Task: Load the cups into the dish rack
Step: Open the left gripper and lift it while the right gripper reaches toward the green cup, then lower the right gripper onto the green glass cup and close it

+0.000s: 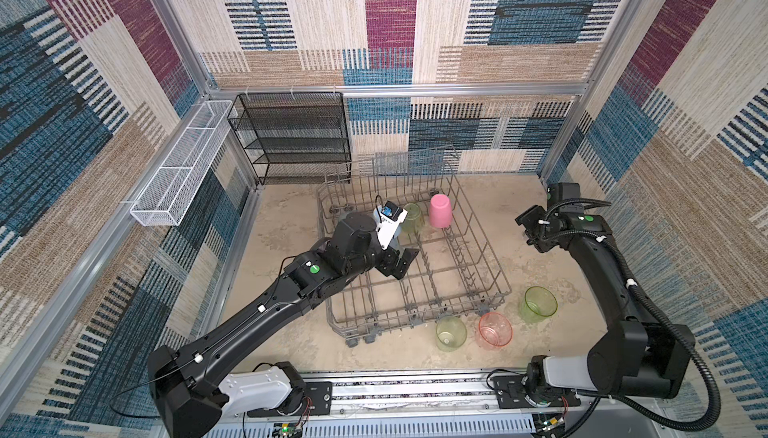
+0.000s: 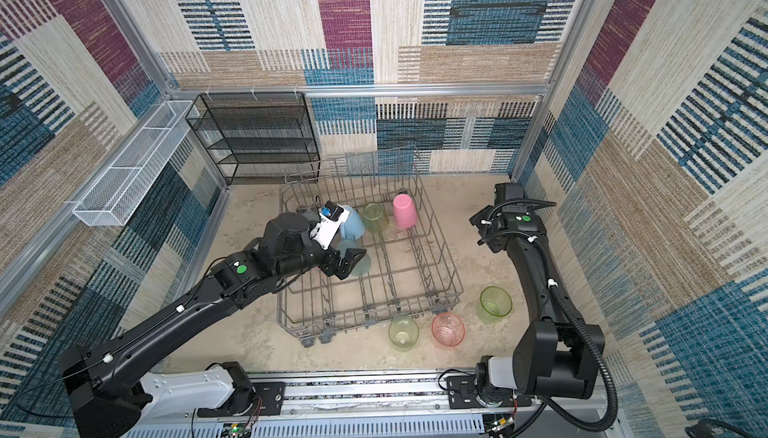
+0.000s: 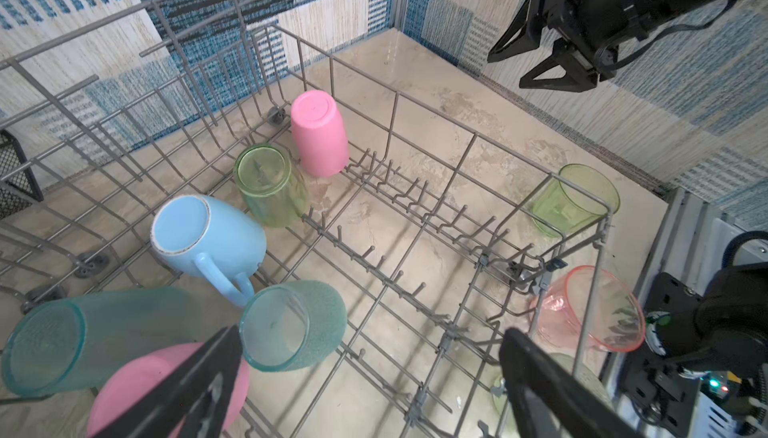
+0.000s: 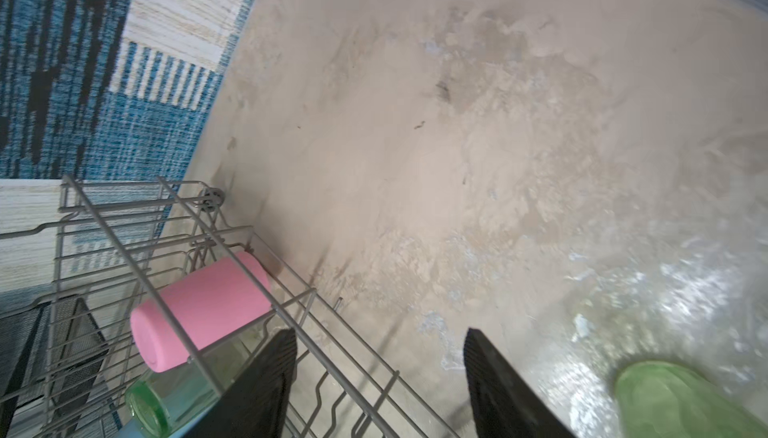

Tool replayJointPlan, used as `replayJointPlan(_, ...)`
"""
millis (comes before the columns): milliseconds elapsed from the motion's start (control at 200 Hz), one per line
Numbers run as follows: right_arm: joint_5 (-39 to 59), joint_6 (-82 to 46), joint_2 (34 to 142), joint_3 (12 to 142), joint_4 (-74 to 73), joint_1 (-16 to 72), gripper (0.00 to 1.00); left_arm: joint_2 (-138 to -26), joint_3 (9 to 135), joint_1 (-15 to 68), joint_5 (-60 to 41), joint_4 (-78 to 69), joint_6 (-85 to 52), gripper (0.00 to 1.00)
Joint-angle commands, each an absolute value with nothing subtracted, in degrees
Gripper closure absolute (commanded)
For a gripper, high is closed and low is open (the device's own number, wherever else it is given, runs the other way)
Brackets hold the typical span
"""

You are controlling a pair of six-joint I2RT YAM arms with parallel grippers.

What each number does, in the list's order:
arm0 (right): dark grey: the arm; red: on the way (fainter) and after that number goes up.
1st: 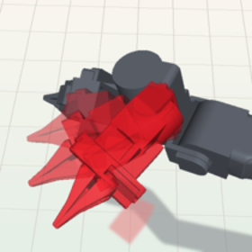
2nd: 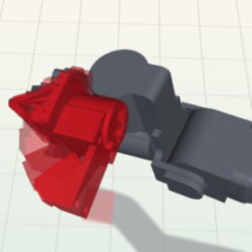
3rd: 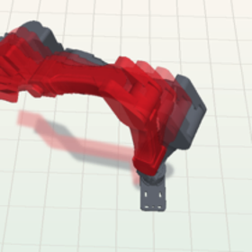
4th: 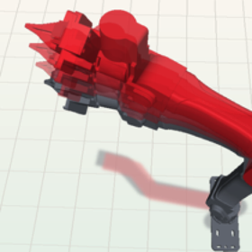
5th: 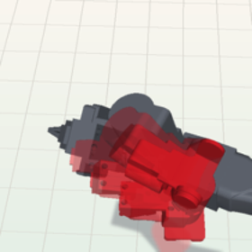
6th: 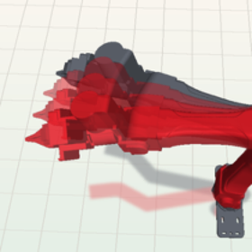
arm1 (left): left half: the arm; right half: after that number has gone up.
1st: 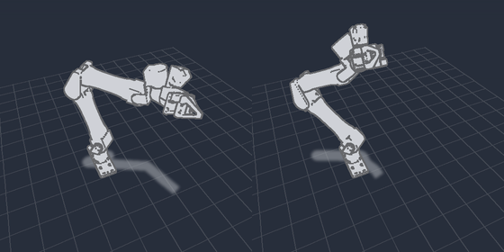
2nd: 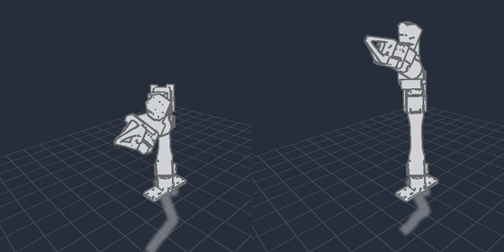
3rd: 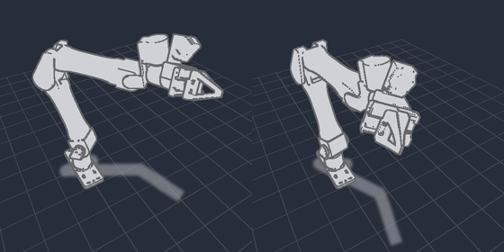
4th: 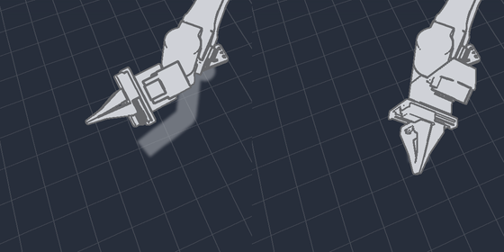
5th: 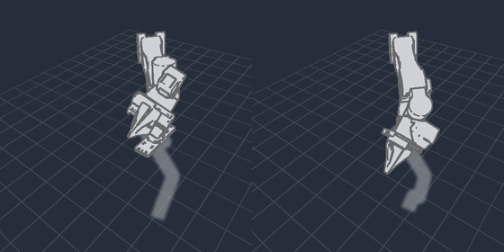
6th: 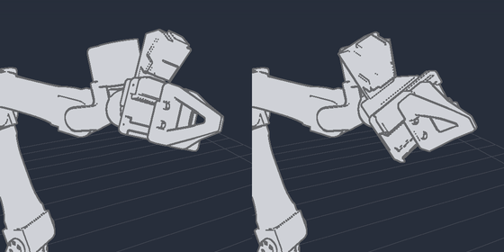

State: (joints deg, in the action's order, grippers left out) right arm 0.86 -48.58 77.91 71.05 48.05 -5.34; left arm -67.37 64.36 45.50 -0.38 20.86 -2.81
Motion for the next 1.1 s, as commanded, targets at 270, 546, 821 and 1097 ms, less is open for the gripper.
replayJointPlan(270,-5.10,-51.02,75.48,72.43,67.03,-5.36,0.36,-62.58,58.48,45.94,-0.44,14.10,1.89,0.00)
replayJointPlan(546,-2.73,-51.20,73.39,67.11,69.38,-5.44,0.37,-63.93,57.94,45.95,-2.11,13.21,1.25,0.00)
replayJointPlan(821,-0.77,-51.80,71.99,62.07,69.79,-5.40,0.41,-63.98,57.35,45.92,-1.77,12.32,0.23,0.00)
replayJointPlan(1097,0.32,-51.84,71.63,57.75,67.41,-5.43,0.45,-63.90,56.97,45.95,-1.72,11.72,-0.62,0.00)
